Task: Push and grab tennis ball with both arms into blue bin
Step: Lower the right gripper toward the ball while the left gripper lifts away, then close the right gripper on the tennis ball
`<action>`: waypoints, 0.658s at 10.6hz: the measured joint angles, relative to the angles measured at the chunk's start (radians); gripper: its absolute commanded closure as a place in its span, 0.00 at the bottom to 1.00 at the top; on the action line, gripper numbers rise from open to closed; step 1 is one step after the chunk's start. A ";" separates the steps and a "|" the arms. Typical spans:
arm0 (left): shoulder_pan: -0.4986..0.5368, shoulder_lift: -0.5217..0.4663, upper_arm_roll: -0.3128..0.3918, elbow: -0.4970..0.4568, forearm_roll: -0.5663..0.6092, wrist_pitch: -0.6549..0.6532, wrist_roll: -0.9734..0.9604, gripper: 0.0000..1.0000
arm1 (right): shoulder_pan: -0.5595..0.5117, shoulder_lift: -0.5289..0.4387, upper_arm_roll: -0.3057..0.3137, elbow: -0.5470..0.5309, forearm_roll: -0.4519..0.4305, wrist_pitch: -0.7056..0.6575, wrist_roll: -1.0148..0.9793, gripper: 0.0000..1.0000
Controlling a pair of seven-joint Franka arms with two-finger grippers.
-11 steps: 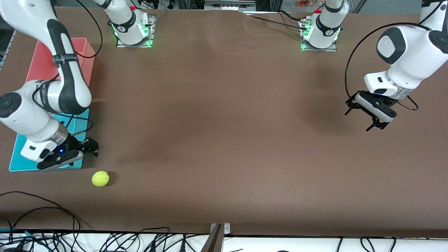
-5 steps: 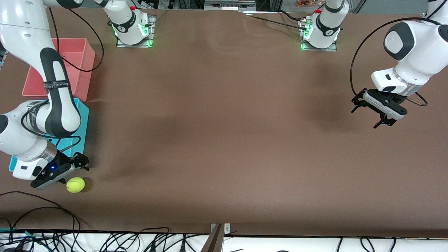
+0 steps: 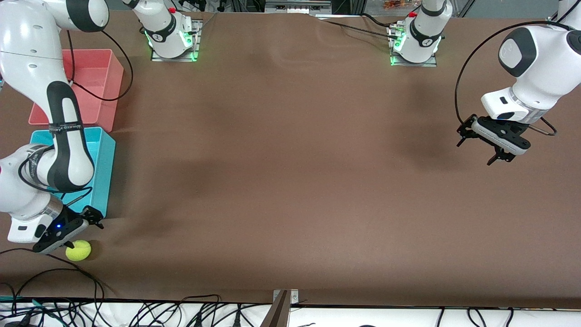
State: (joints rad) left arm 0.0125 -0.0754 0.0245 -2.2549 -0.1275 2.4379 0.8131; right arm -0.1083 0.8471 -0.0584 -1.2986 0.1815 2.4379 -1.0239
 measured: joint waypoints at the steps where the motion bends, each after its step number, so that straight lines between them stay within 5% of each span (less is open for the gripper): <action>1: 0.000 -0.001 0.000 0.003 0.001 -0.006 -0.006 0.00 | -0.009 0.006 0.000 0.010 0.000 -0.021 -0.018 0.00; 7: -0.004 -0.009 -0.004 0.035 0.055 -0.067 -0.126 0.00 | -0.062 0.006 -0.003 0.032 0.000 -0.094 -0.123 0.00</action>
State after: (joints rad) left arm 0.0082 -0.0843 0.0207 -2.2194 -0.0721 2.3707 0.6869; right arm -0.1704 0.8535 -0.0617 -1.2667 0.1815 2.3438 -1.1468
